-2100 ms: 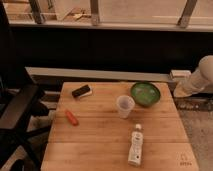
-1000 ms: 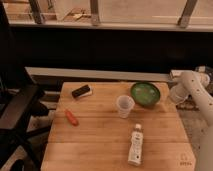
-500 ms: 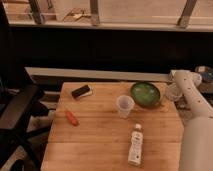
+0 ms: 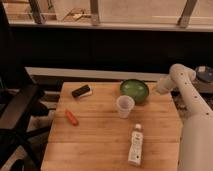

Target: Push the ceramic bowl across the table

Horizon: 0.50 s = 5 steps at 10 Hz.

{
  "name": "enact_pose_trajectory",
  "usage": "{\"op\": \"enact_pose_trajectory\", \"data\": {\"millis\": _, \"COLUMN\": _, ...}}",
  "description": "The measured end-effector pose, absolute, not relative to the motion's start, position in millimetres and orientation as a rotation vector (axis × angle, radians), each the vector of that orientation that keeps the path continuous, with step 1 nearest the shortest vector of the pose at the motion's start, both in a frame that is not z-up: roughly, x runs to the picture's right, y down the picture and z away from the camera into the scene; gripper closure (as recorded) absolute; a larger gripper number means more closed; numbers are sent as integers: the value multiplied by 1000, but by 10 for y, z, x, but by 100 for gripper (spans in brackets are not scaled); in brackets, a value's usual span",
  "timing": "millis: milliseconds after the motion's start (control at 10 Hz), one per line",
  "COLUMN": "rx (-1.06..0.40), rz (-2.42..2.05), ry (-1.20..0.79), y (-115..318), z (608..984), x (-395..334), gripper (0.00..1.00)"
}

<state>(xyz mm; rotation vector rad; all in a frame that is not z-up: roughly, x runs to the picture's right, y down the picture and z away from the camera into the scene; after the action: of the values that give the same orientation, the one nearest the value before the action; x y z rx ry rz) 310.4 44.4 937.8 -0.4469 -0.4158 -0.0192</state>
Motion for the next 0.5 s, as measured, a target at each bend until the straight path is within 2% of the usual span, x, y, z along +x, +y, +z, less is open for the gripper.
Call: {"op": "enact_pose_trajectory", "data": {"millis": 500, "rx": -428, "rz": -97, "ry": -562, "y": 477, "z": 9362, "x": 2481, "gripper": 100}}
